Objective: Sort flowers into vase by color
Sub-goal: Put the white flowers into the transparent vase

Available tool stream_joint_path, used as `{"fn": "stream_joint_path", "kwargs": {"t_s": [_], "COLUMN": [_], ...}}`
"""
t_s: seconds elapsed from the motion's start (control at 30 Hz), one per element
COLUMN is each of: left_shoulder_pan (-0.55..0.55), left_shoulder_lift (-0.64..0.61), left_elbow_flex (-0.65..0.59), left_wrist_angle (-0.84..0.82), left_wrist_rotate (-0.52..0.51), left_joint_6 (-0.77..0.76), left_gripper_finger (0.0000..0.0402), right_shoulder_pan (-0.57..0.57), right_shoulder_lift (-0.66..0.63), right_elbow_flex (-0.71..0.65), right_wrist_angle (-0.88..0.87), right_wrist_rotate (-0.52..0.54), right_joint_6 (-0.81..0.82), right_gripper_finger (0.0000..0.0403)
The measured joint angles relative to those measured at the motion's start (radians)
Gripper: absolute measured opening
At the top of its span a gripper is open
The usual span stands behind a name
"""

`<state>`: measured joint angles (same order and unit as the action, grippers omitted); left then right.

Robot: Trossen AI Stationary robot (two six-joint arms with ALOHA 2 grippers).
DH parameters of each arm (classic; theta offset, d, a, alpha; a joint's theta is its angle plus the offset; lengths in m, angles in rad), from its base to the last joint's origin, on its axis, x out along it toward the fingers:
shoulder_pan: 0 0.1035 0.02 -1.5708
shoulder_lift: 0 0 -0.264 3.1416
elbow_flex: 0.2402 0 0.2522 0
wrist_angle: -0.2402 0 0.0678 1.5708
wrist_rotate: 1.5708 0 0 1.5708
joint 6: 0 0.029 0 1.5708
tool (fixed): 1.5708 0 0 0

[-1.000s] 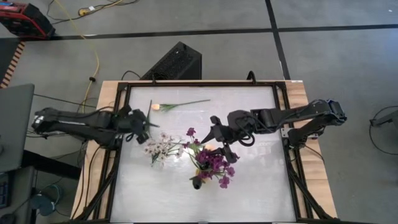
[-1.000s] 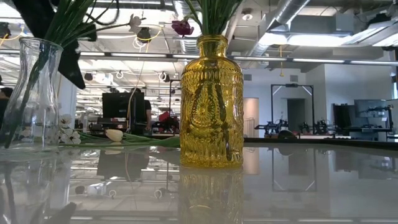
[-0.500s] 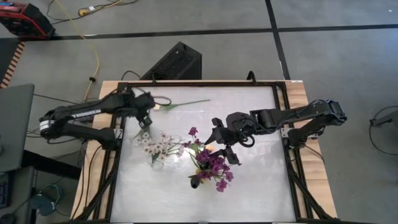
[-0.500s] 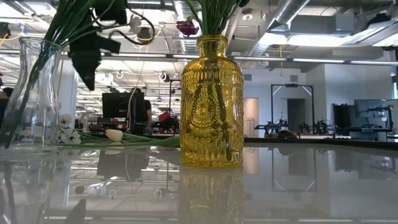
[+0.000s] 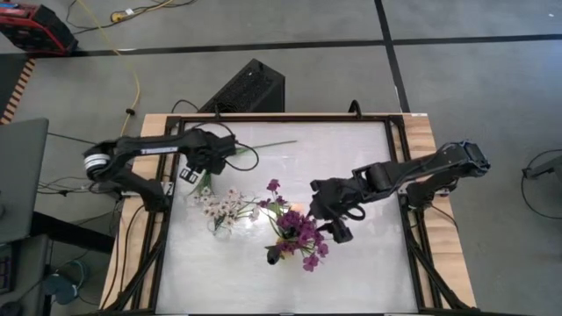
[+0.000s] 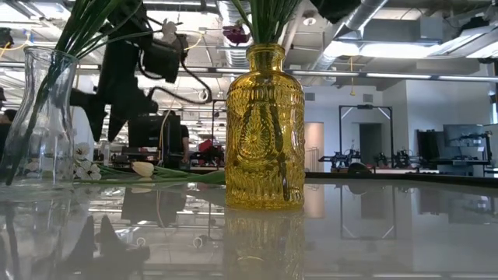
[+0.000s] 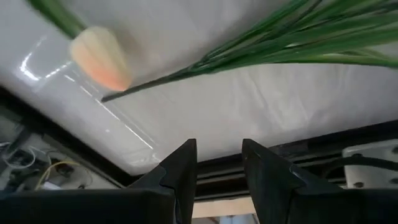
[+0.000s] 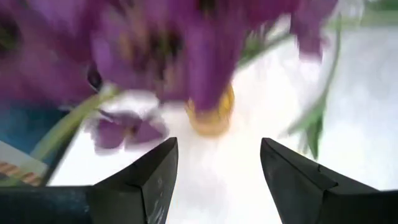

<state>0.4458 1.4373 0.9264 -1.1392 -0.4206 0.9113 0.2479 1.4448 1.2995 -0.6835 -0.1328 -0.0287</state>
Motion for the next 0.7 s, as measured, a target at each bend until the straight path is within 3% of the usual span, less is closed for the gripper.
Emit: {"fn": "stream_joint_path", "kwargs": {"t_s": [0.13,0.33,0.7], "left_shoulder_pan": [0.000,0.000,-0.042], "left_shoulder_lift": [0.069,0.149,0.166], "left_elbow_flex": [0.000,-0.001,-0.023], "left_wrist_angle": [0.011,0.030,0.139], "left_wrist_rotate": [-0.007,-0.001,0.025], "left_joint_6": [0.050,0.120,0.254], "left_gripper_finger": [0.0116,0.0116,0.0116], "right_shoulder_pan": [0.009,-0.007,-0.051], "right_shoulder_lift": [0.000,0.000,0.000], "right_elbow_flex": [0.000,0.000,0.000], "right_wrist_angle": [-0.046,-0.051,-0.050], "right_wrist_rotate": [0.056,0.057,0.057], "right_joint_6": [0.002,-0.007,-0.032], "right_gripper_finger": [0.0255,0.0255,0.0255]}}
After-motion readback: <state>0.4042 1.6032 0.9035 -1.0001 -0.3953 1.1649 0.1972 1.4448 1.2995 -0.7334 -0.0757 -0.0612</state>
